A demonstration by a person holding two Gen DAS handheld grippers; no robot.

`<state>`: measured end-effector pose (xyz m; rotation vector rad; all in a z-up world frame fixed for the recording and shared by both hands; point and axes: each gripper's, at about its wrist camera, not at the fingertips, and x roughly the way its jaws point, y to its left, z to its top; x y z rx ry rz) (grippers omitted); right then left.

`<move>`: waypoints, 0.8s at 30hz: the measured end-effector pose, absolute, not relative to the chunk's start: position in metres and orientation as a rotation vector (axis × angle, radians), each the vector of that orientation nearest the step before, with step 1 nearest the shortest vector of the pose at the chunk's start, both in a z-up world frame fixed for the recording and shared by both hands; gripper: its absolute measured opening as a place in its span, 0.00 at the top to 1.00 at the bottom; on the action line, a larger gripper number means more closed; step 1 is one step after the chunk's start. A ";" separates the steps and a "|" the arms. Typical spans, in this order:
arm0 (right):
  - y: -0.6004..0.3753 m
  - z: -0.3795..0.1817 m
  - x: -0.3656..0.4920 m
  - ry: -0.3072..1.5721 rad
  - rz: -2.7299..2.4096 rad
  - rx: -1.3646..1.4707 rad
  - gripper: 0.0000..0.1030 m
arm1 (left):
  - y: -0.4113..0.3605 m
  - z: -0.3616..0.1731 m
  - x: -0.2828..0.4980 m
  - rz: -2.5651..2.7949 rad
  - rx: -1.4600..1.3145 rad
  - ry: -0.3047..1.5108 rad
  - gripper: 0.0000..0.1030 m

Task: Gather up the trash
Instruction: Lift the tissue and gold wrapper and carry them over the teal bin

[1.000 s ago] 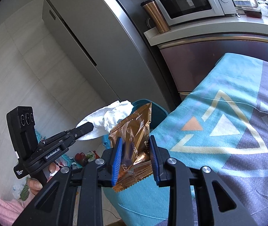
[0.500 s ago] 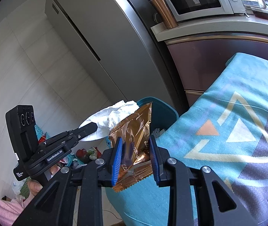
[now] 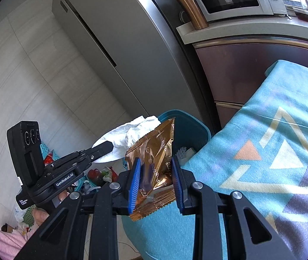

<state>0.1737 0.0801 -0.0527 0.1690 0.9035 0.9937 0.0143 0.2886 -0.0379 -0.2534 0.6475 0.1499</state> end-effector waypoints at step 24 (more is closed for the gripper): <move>0.115 -0.068 0.200 0.982 0.964 0.159 0.74 | 0.300 -0.057 0.036 0.194 -0.261 0.698 0.96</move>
